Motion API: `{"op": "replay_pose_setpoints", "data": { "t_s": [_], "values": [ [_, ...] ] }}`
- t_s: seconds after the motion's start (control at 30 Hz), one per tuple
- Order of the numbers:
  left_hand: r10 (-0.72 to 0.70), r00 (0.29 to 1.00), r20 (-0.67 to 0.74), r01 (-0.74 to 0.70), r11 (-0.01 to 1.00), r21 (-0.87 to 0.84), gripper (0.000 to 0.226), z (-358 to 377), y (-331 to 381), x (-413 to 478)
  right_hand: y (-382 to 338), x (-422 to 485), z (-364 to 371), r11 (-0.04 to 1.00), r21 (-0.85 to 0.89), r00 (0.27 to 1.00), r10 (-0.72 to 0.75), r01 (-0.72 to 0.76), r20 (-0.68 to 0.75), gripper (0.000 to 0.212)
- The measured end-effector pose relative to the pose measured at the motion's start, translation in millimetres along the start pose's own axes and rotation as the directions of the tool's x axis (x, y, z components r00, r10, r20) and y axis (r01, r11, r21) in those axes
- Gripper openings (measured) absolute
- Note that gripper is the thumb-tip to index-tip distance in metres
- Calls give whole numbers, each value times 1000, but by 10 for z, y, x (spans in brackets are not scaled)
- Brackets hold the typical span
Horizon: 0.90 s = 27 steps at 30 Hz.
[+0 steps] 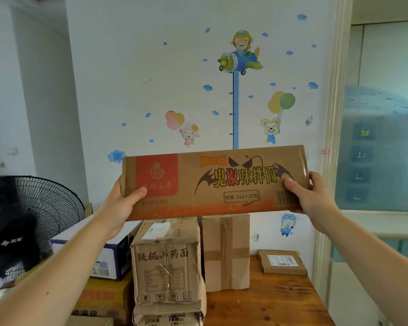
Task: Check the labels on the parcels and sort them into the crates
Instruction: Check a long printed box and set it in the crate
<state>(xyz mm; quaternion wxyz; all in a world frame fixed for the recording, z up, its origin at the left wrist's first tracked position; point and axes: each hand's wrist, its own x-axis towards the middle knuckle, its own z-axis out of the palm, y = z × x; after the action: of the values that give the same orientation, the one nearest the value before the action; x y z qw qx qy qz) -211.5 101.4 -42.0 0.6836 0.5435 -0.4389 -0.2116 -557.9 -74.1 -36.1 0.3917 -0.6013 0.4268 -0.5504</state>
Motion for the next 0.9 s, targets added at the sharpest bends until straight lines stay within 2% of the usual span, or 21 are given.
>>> {"op": "replay_pose_setpoints", "data": {
  "t_s": [0.07,0.2,0.4,0.53,0.6,0.67,0.77,0.83,0.9],
  "values": [
    [9,1000,-5,-9,1000,-12,44,4,8,2,-39,16,3,1000,-1,1000,-15,15,4,52],
    [-21,999,-30,21,1000,-5,31,-20,33,52,-48,47,7,999,-34,1000,-16,17,23,34],
    [-30,999,-24,30,999,18,31,-22,-19,29,-34,42,34,999,-27,999,-32,33,7,32],
    [-87,994,-65,84,995,-55,37,-111,9,94,-36,79,-3,996,86,999,19,-22,43,37],
    [-73,997,-19,71,994,-86,25,-115,55,60,-50,84,-26,984,178,995,10,-27,96,30],
    [-44,999,17,46,994,-100,28,-119,65,37,-65,89,-33,975,217,985,-4,-34,173,33],
    [-21,999,42,23,999,-40,44,-126,68,23,-21,108,-5,995,99,987,-21,5,161,50],
    [-14,1000,3,14,998,57,40,-125,46,43,2,110,19,999,-5,994,-49,50,98,52],
    [-13,998,-56,19,993,113,47,-136,13,73,8,109,39,996,-53,996,-74,76,47,48]
  ]
}}
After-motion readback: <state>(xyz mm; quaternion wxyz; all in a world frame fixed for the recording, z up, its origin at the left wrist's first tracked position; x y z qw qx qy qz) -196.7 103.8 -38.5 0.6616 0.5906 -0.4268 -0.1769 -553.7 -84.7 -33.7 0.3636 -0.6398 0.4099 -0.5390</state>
